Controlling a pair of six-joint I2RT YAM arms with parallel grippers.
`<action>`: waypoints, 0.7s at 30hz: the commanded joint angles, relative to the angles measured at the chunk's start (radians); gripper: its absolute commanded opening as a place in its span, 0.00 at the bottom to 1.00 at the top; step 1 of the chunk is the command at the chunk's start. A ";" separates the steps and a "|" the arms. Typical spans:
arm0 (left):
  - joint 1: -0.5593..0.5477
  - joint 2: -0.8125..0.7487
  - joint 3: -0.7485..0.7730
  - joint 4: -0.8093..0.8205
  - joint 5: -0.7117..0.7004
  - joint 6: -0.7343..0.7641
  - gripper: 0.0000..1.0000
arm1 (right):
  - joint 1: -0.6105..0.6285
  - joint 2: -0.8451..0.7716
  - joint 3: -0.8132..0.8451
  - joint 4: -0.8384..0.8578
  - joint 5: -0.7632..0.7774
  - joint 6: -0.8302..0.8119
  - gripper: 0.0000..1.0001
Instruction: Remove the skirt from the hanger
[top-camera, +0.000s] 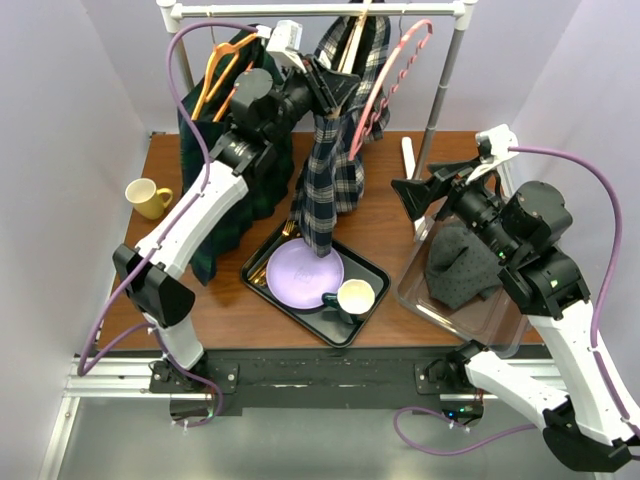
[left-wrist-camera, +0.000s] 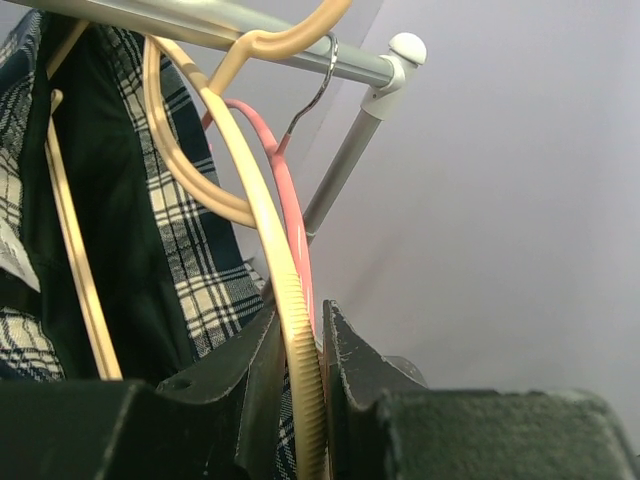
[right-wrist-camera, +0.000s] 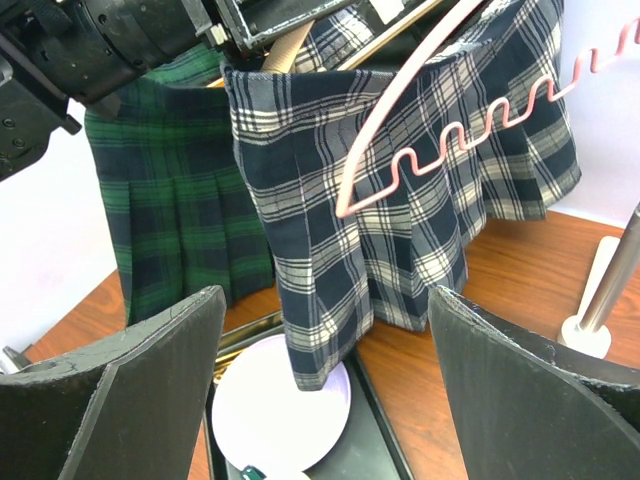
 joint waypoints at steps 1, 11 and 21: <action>0.002 -0.145 0.019 0.138 -0.022 0.043 0.00 | 0.005 0.003 0.015 0.028 -0.051 -0.008 0.86; 0.016 -0.274 -0.095 0.104 -0.062 0.062 0.00 | 0.006 0.025 0.046 0.011 -0.091 0.017 0.87; 0.021 -0.401 -0.193 0.011 -0.088 0.054 0.00 | 0.035 0.121 0.113 0.047 -0.244 0.148 0.86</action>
